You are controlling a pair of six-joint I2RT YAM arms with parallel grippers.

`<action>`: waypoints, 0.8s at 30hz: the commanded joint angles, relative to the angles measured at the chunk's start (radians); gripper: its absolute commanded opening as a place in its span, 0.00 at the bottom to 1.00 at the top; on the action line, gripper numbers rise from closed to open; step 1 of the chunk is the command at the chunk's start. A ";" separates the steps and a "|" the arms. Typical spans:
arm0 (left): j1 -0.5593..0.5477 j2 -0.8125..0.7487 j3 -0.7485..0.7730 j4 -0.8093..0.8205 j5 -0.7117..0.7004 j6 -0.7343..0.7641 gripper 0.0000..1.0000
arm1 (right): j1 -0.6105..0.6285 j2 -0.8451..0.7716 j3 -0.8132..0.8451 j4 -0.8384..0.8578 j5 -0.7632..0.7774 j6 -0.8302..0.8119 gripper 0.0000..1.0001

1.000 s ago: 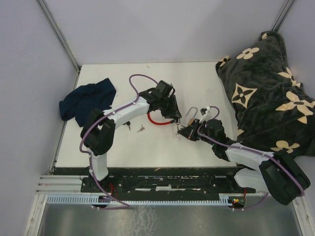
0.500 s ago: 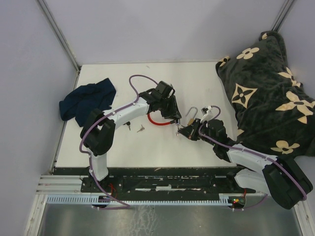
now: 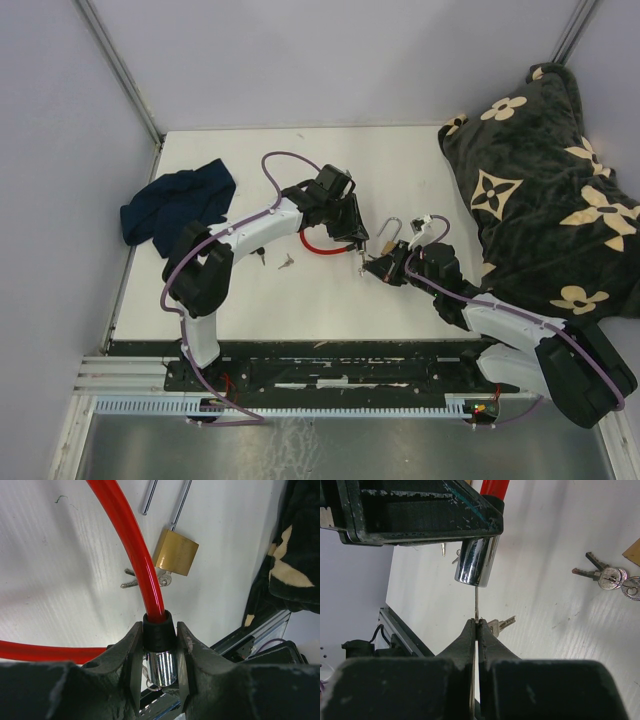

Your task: Unlock with the key

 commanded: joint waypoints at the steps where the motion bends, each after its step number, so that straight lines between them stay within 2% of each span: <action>1: -0.003 -0.062 0.005 0.038 -0.004 -0.024 0.03 | -0.003 -0.018 0.024 0.036 0.018 -0.005 0.02; 14: -0.004 -0.098 -0.057 0.115 0.038 -0.061 0.03 | -0.017 0.029 -0.001 0.169 -0.013 0.083 0.02; 24: -0.009 -0.141 -0.129 0.156 0.029 -0.071 0.03 | -0.030 0.010 0.018 0.111 0.002 0.090 0.02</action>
